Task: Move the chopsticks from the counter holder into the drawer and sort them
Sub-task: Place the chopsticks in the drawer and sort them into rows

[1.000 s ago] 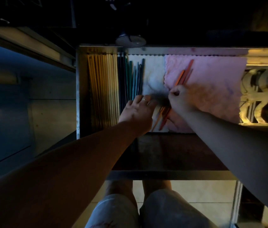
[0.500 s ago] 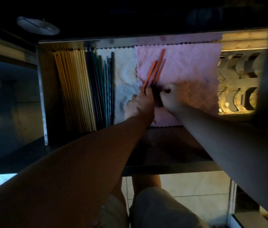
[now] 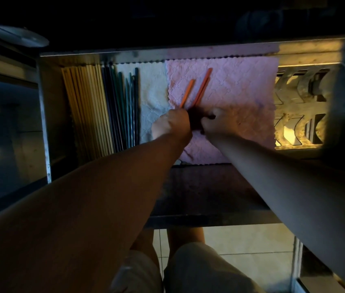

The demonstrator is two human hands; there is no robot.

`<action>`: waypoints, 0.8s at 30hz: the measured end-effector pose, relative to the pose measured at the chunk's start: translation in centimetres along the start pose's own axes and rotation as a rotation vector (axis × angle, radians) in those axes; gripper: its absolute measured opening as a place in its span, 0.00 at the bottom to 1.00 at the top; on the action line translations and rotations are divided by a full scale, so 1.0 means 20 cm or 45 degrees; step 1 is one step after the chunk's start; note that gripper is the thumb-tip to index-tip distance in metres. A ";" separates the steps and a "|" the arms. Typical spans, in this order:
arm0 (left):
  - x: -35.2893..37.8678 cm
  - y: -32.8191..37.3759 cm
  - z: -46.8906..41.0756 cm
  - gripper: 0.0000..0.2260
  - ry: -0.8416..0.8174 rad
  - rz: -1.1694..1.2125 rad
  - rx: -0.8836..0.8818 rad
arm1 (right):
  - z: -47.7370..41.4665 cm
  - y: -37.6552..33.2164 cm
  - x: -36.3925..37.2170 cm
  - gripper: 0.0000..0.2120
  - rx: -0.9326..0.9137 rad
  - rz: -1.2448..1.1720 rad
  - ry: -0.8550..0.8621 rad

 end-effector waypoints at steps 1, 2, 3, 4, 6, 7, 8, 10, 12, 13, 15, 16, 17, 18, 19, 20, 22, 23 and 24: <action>0.01 0.00 -0.01 0.13 0.002 0.001 -0.003 | 0.00 0.00 0.00 0.11 0.009 -0.008 0.009; 0.01 0.00 -0.02 0.13 0.005 0.001 -0.007 | 0.00 -0.01 -0.01 0.07 0.022 -0.011 0.015; 0.02 -0.01 -0.02 0.12 0.012 0.005 -0.015 | 0.00 -0.01 -0.01 0.04 0.029 -0.011 0.027; 0.02 -0.01 -0.03 0.12 0.015 0.018 -0.026 | 0.00 -0.01 -0.02 0.04 0.039 -0.004 0.043; 0.02 -0.01 -0.04 0.13 0.004 0.040 -0.032 | 0.01 -0.01 -0.04 0.05 0.048 -0.001 0.079; 0.02 -0.01 -0.04 0.14 -0.007 0.039 -0.023 | 0.00 -0.01 -0.04 0.04 0.048 -0.006 0.088; 0.02 0.00 -0.03 0.14 -0.012 0.035 -0.010 | 0.00 0.00 -0.04 0.05 0.052 -0.019 0.082; 0.01 0.01 -0.02 0.15 -0.001 0.014 0.007 | -0.01 0.02 -0.03 0.08 0.067 -0.049 0.077; 0.01 0.01 -0.02 0.16 0.002 0.034 0.006 | -0.03 0.03 -0.01 0.08 0.064 -0.058 0.063; 0.01 0.00 -0.02 0.16 -0.007 0.071 0.003 | -0.03 0.03 -0.01 0.09 0.061 -0.044 0.062; 0.01 -0.03 -0.02 0.16 -0.032 0.234 -0.005 | -0.02 0.02 0.00 0.09 0.055 -0.045 0.071; 0.01 -0.05 -0.02 0.15 -0.035 0.339 -0.011 | -0.02 0.01 0.01 0.07 0.060 -0.052 0.061; 0.00 -0.08 -0.02 0.15 -0.034 0.434 -0.028 | -0.02 0.01 0.02 0.06 0.060 -0.054 0.054; 0.00 -0.11 -0.02 0.16 -0.033 0.499 -0.037 | -0.02 0.00 0.03 0.06 0.066 -0.049 0.050; -0.01 -0.15 -0.01 0.16 -0.038 0.533 -0.053 | -0.04 0.00 0.06 0.06 0.055 -0.047 0.049; -0.02 -0.19 0.00 0.16 -0.042 0.560 -0.071 | -0.05 0.00 0.08 0.06 0.047 -0.052 0.054; -0.04 -0.29 0.02 0.17 -0.035 0.598 -0.123 | -0.06 -0.04 0.14 0.07 0.014 -0.057 0.058; -0.05 -0.35 0.03 0.17 -0.026 0.618 -0.148 | -0.06 -0.06 0.17 0.08 -0.013 -0.035 0.057; -0.05 -0.39 0.04 0.16 -0.026 0.633 -0.174 | -0.06 -0.09 0.19 0.11 -0.047 0.004 0.072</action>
Point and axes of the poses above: each hand's wrist, its own z-axis away from the middle knuckle, its own x-axis out of the palm, y = z × x, the point moved 5 cm from there along -z, towards the middle knuckle, and after that the axes turned 1 degree about y, right-handed, at the moved point
